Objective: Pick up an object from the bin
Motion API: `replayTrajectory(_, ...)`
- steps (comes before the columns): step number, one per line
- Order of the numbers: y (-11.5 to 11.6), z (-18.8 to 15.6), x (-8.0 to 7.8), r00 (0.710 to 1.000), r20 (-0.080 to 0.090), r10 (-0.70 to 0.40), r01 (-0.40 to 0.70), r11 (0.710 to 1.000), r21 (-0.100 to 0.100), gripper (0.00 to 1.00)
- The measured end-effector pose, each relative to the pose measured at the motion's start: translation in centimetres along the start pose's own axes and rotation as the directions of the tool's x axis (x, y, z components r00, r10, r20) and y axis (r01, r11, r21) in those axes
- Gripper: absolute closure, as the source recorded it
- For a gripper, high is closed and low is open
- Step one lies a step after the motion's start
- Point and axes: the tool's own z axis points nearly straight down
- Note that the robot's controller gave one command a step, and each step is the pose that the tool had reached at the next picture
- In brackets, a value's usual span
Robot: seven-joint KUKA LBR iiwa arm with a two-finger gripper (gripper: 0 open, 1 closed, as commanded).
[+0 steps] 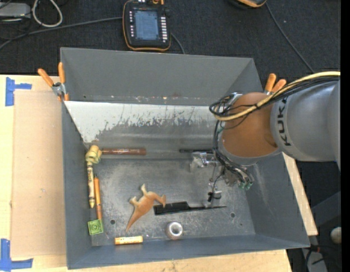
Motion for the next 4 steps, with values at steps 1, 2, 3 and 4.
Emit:
replayTrajectory(1,6.5,0.0,0.2,0.999,0.0,-0.034,0.034,0.999,-0.004,0.0)
replayTrajectory(2,9.9,-0.3,-3.1,1.0,0.004,-0.017,0.017,1.0,0.001,0.0)
replayTrajectory(3,10.9,-0.2,-1.7,1.0,0.0,-0.017,0.017,1.0,0.002,0.0)
replayTrajectory(4,12.7,-5.7,-1.4,0.979,0.006,-0.205,0.205,0.979,0.003,0.0)
